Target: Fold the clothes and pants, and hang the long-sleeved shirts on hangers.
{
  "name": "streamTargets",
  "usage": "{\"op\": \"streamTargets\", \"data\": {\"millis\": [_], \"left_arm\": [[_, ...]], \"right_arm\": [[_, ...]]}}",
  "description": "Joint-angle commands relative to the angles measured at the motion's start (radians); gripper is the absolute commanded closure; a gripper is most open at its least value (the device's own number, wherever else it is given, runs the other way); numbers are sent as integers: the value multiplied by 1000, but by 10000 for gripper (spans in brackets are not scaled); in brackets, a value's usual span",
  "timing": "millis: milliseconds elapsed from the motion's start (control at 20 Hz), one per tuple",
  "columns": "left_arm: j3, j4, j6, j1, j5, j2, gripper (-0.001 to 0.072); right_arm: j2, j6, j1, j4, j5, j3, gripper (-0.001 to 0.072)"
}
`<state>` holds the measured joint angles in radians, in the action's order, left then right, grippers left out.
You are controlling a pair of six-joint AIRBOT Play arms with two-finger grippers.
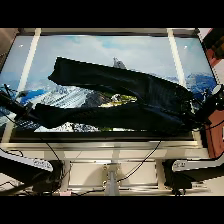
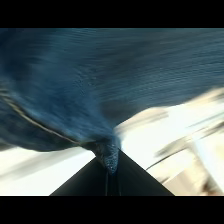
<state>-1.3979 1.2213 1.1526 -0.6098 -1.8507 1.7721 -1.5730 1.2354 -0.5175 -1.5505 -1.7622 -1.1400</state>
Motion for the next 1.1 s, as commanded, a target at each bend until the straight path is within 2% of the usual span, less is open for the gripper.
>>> {"op": "streamTargets", "data": {"millis": [0, 100, 200, 350, 500, 750, 800, 850, 900, 950, 1000, 1050], "left_arm": [[-106, -422, -16, -66, 29, 1, 668], [-162, -552, -14, -97, 167, 1, 669], [-168, -637, 23, -103, 378, 2, 669], [-164, -650, 82, -52, 642, 5, 668], [-164, -650, 82, 26, 760, 32, 666], [-165, -651, 69, 140, 809, 111, 655], [-165, -651, 53, 156, 824, 119, 634], [-165, -651, 25, 167, 839, 124, 547], [-165, -652, 0, 176, 851, 124, 341], [-166, -657, -20, 180, 859, 124, 94], [-166, -663, -28, 182, 863, 122, 28], [-166, -672, -58, 182, 859, 117, 28]], "right_arm": [[0, 0, 0, 0, 39, 10, 670], [0, 1, 0, -2, 64, 10, 670], [0, 1, 0, -3, 94, 10, 670], [0, 10, 0, -2, 148, 10, 670], [0, 13, 0, 0, 171, 10, 670], [0, 13, 0, 1, 185, 10, 670], [0, 13, 0, 2, 186, 10, 670], [0, 13, 0, 1, 186, 10, 670], [0, 13, 0, 1, 186, 10, 670], [0, 13, 0, 1, 186, 10, 670], [0, 13, 0, 1, 186, 10, 670], [0, 13, 0, 1, 186, 10, 669]]}}
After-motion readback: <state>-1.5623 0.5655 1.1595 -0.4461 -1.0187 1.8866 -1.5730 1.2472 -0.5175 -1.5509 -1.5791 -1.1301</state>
